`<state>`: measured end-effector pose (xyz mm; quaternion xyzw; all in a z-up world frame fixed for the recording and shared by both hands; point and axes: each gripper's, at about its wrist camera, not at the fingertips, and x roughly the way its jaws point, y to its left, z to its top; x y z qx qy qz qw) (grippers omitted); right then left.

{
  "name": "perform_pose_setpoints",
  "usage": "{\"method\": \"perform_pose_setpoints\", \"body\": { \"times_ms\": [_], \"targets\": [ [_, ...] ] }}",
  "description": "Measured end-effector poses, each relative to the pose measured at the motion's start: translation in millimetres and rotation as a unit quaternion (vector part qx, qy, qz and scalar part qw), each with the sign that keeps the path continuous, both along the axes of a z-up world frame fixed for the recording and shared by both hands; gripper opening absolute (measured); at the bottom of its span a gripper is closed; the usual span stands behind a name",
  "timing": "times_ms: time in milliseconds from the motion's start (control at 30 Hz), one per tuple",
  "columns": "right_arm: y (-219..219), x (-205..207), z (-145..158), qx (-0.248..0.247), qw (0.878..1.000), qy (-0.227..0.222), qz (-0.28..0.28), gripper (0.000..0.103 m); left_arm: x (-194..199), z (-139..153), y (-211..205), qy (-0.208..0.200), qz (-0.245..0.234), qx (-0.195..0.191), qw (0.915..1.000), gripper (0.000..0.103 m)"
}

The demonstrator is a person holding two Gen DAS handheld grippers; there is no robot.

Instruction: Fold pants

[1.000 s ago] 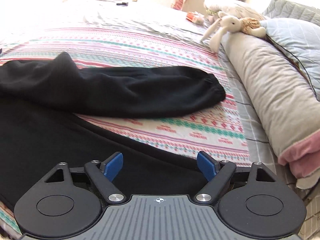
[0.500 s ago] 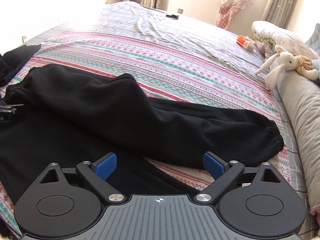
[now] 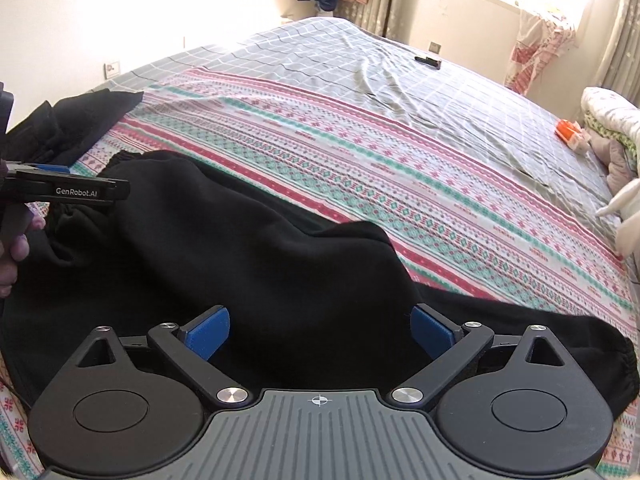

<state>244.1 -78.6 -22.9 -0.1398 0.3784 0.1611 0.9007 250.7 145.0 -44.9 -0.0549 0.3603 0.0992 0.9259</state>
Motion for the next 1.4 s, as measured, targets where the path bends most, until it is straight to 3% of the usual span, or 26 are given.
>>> {"method": "perform_pose_setpoints", "body": {
  "times_ms": [100,200,367,533,667,833,1000,1033,1067,1133,1167,1400],
  "targets": [
    [29,26,-4,0.002,0.999,-0.015,0.031,0.099,14,-1,27,-0.02,0.018,-0.053,0.9982,0.103],
    [48,50,-10,-0.001,0.999,-0.018,0.048,0.099,33,-8,53,-0.002,0.004,-0.112,0.9937,0.103],
    [37,81,-15,-0.018,0.999,-0.016,0.034,0.099,66,-20,80,0.038,-0.013,-0.082,0.9958,0.103],
    [-2,118,-24,0.019,0.999,0.024,-0.027,0.098,78,-44,97,0.053,-0.015,-0.127,0.9903,0.103],
    [-36,141,-39,0.063,0.992,0.077,-0.075,0.094,76,-48,107,0.034,-0.033,-0.147,0.988,0.101],
    [-67,156,-55,0.158,0.974,0.14,-0.084,0.074,76,-45,109,0.034,-0.033,-0.144,0.9885,0.089],
    [-69,163,-54,0.216,0.959,0.171,-0.063,0.067,76,-46,110,0.031,-0.031,-0.133,0.9902,0.08],
    [-65,165,-55,0.209,0.96,0.18,-0.055,0.05,76,-46,111,0.029,-0.027,-0.132,0.9905,0.072],
    [-59,166,-57,0.196,0.961,0.19,-0.048,0.027,75,-46,113,0.028,-0.019,-0.126,0.9914,0.065],
    [-42,166,-61,0.142,0.97,0.196,-0.034,0.011,73,-43,118,0.022,-0.014,-0.136,0.9904,0.056],
    [-35,163,-61,0.122,0.975,0.185,-0.026,0.009,72,-42,120,0.019,-0.007,-0.138,0.9903,0.046],
    [-10,172,-37,0.051,0.995,0.061,-0.066,0.007,69,-44,130,0.002,0.013,-0.173,0.9848,0.045]
  ]
}}
